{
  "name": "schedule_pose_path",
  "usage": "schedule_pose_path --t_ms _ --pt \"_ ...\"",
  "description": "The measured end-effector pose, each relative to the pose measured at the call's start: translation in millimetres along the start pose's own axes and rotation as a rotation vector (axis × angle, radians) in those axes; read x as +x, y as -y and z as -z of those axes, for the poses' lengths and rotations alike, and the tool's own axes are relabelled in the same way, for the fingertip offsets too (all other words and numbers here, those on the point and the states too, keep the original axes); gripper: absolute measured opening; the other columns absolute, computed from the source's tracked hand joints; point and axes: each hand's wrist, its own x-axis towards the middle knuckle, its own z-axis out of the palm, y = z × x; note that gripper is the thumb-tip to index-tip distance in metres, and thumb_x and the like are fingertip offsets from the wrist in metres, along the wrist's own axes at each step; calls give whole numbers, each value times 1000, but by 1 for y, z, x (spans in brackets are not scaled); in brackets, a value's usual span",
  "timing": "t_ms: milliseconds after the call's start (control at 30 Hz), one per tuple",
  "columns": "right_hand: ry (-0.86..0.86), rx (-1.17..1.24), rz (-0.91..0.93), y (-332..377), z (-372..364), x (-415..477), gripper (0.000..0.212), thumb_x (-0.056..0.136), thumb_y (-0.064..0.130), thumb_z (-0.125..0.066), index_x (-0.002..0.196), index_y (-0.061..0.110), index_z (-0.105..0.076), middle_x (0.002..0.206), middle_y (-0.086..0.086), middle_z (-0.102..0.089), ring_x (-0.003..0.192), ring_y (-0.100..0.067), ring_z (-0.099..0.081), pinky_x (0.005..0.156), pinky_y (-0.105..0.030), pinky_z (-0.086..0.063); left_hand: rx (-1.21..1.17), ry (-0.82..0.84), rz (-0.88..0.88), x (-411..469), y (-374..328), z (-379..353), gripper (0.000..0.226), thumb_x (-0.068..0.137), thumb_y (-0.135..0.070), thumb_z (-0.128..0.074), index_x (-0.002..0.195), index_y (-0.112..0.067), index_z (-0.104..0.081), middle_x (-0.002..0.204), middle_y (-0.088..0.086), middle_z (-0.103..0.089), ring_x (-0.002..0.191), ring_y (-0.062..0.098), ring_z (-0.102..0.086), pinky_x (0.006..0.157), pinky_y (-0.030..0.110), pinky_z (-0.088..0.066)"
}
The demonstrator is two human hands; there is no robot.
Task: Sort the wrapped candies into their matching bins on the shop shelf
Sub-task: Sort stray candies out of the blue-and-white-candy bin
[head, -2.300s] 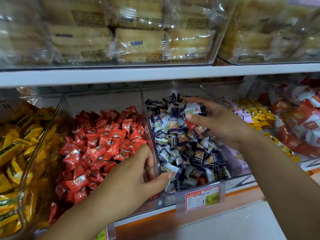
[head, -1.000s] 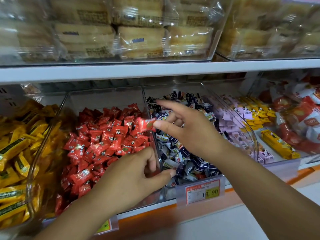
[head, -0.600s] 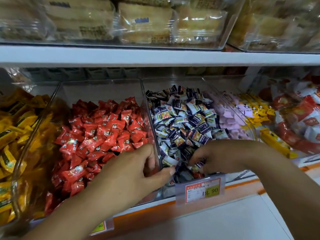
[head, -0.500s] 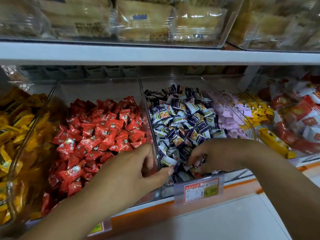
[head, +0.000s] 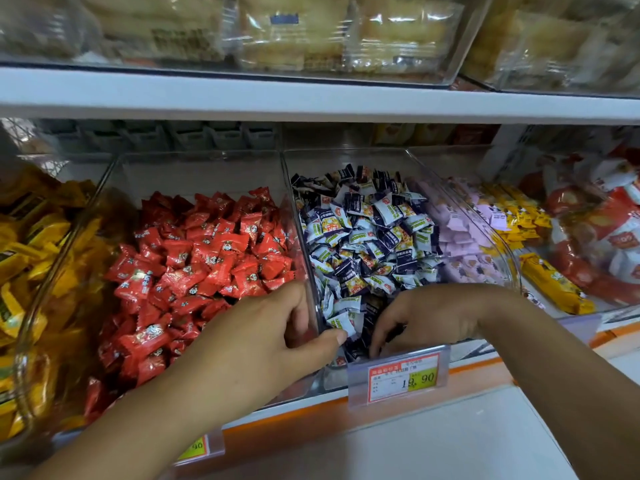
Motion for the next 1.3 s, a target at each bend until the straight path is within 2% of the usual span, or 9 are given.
schedule_pose_path --t_ms 233,367,533,633,733,867,967,1133,1300 --pt "-280 350 121 0 15 -20 22 84 41 -65 98 26 -73 95 9 -74 93 -5 -67 96 -31 -47 3 14 5 0 0 1 45 72 -70 -52 74 -26 -43 63 -18 -54 51 8 -43 50 23 -30" --pt "-312 416 118 3 18 -21 18 92 31 -62 102 19 -70 92 3 -75 83 -20 -72 98 -53 -46 4 17 3 -1 -1 1 43 75 -68 -53 74 -26 -43 64 -20 -54 51 7 -43 50 22 -31" --pt "-428 472 131 8 15 -14 11 92 27 -62 99 23 -70 87 7 -74 76 -17 -72 82 -30 -51 -11 26 2 -2 -1 2 42 77 -67 -54 75 -26 -43 63 -21 -54 51 7 -43 50 21 -31" --pt "-592 511 160 9 20 -20 17 88 25 -68 100 36 -70 91 21 -71 90 3 -65 80 -14 -47 -18 37 8 -1 -1 2 42 76 -67 -53 75 -27 -43 62 -21 -54 51 7 -43 50 21 -31" --pt "-759 225 138 13 28 -36 20 84 30 -71 97 45 -68 93 36 -59 90 22 -51 72 -2 -38 -26 44 11 0 1 1 44 74 -69 -51 75 -27 -42 62 -18 -54 50 8 -42 51 24 -32" --pt "-443 -116 -5 20 15 -39 9 87 33 -66 82 33 -73 76 22 -68 74 9 -61 61 -6 -41 -30 32 12 0 2 0 44 73 -71 -51 74 -27 -42 61 -15 -54 50 8 -41 52 27 -33" --pt "-273 -333 -155 12 -3 -16 31 86 47 -64 96 19 -74 91 1 -70 83 -13 -64 70 -26 -45 -14 22 3 1 3 0 45 73 -71 -52 74 -27 -42 62 -14 -54 51 8 -42 52 27 -33" --pt "-323 -63 -74 6 -3 -10 21 80 41 -74 91 23 -73 68 14 -60 54 11 -52 47 -8 -36 -5 32 1 0 2 0 46 72 -72 -50 75 -27 -42 62 -16 -53 52 9 -41 52 26 -32" --pt "-426 165 -23 -2 3 -18 21 73 40 -81 75 28 -64 68 16 -62 59 4 -55 56 -13 -39 -10 39 8 0 0 1 44 74 -70 -50 75 -27 -41 63 -17 -53 52 8 -42 52 25 -31"
